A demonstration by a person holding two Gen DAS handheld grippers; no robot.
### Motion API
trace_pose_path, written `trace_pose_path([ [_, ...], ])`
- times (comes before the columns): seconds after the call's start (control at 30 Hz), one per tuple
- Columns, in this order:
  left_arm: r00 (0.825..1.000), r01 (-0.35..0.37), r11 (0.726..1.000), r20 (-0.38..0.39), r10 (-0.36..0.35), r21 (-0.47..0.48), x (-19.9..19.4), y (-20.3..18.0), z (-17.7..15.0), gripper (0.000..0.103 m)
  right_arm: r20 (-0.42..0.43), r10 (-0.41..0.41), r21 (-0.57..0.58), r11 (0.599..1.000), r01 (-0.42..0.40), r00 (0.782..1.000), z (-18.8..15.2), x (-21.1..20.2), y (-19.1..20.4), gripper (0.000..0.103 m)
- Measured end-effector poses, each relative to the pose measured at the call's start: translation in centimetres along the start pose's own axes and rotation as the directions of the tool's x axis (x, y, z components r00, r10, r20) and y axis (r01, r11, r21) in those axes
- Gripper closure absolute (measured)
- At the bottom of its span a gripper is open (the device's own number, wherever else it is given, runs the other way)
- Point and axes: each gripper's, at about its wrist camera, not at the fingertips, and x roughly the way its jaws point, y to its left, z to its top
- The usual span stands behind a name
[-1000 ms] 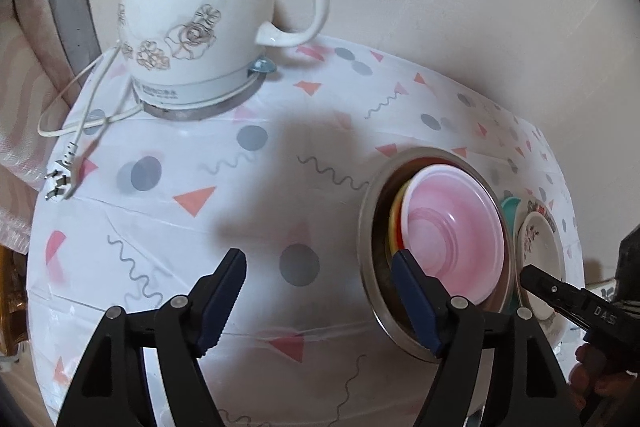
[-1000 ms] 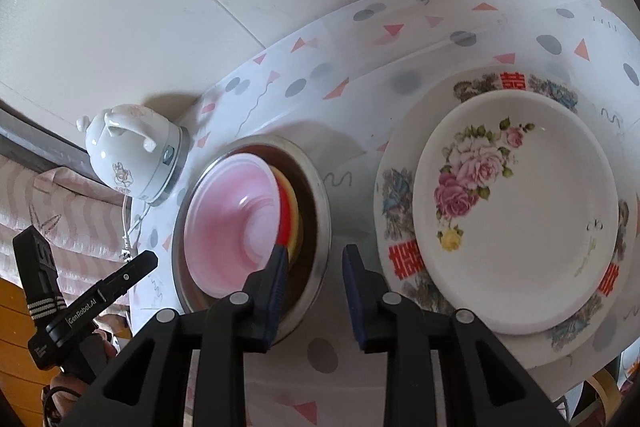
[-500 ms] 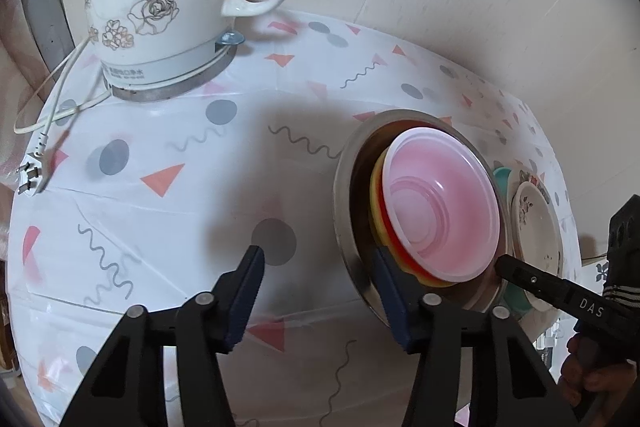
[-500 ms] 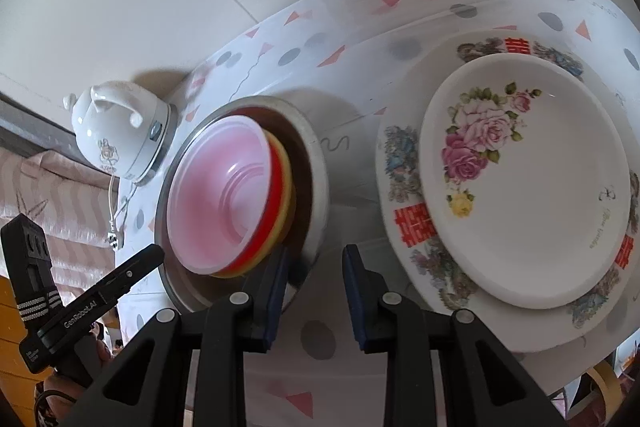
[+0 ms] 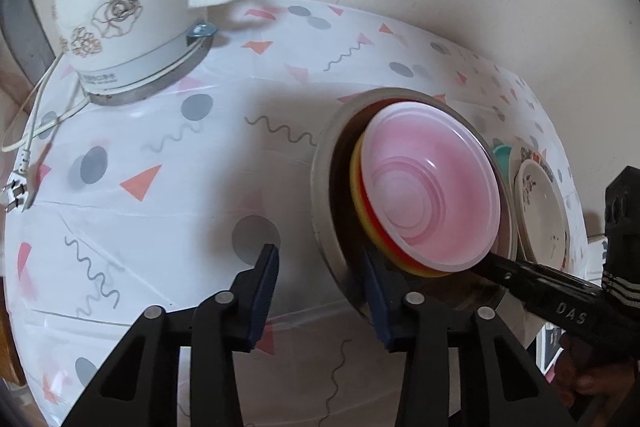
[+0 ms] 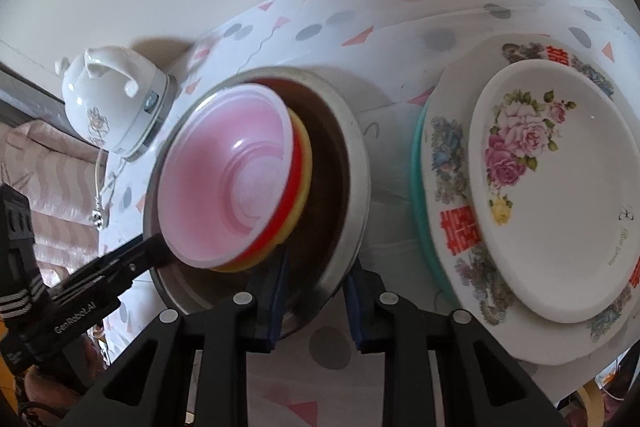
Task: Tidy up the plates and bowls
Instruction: 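Lift the nested bowl stack with the right gripper and carry it over the plates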
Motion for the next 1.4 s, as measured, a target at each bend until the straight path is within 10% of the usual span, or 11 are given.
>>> trace_pose_path([
  [0.6, 0.992, 0.095, 0.995, -0.083, -0.094, 0.017, 2.3, -0.7, -1.1, 0.066, -0.004, 0.029, -0.010, 1.000, -0.029, 1.000, 0.2, 1.7, 0.5, 0.082],
  [1.4, 0.999, 0.048, 0.997, -0.021, -0.046, 0.067, 1.9, -0.7, -1.3, 0.074, 0.000, 0.056, 0.040, 0.998, -0.056, 0.998, 0.0, 2.2, 0.1, 0.085],
])
